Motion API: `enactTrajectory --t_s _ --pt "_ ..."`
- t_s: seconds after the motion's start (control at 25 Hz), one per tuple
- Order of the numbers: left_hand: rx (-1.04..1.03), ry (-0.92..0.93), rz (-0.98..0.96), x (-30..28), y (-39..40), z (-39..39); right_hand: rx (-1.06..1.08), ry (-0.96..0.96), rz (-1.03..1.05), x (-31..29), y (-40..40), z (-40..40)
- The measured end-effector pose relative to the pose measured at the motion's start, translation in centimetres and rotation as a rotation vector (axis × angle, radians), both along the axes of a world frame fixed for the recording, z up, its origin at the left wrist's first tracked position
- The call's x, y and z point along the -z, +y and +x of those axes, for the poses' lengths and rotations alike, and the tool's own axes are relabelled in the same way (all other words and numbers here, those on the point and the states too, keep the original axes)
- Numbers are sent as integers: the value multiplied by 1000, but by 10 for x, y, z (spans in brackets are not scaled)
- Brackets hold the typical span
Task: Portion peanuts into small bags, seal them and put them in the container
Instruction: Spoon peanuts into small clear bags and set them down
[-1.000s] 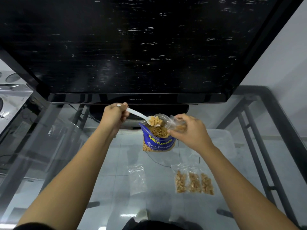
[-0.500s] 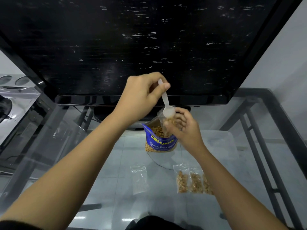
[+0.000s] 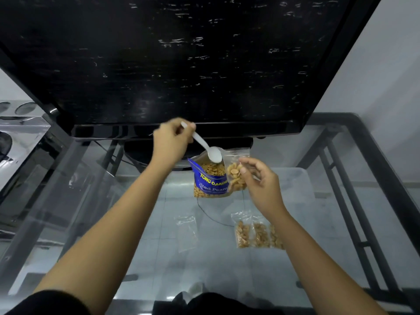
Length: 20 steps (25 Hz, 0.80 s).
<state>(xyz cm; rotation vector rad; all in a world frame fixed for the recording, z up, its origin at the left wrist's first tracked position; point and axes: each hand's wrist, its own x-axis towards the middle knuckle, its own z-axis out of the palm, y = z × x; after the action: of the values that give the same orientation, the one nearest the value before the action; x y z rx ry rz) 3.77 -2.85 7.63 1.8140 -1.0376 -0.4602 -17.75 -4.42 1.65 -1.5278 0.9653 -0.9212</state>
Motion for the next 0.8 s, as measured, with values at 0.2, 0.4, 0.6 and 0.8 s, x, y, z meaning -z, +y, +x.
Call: enactTrajectory --t_s 0.2,0.4,0.6,0.8 --pt "-69 74 235 60 10 -9 -145 186 63 34 24 -17" --pt "-29 -77 451 129 64 -9 -262 514 79 86 50 -21" --pt "270 -395 781 184 107 -12 -323 780 33 114 59 -18" --pt "223 -429 757 187 104 -17 -320 969 -143 125 59 -23"
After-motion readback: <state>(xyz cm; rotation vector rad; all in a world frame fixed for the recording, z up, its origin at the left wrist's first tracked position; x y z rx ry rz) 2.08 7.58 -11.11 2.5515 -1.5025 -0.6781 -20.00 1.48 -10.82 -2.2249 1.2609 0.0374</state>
